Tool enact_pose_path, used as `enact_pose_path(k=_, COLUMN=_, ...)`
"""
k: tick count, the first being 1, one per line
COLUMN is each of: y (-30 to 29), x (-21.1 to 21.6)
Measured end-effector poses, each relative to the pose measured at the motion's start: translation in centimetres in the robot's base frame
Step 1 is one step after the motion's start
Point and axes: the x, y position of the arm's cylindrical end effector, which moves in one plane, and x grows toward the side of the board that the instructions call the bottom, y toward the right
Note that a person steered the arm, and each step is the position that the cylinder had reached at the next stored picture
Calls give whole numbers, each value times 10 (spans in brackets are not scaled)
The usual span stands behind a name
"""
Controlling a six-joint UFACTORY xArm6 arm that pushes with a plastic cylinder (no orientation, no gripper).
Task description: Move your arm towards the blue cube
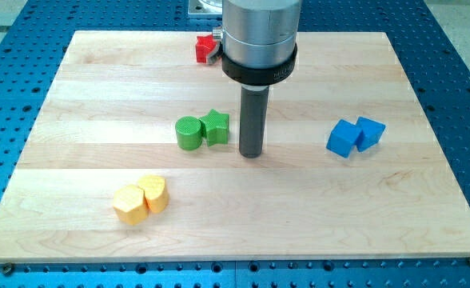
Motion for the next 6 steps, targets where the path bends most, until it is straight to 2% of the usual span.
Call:
enact_pose_path(k=5, y=4, x=-23)
enact_pose_path(k=6, y=7, x=39)
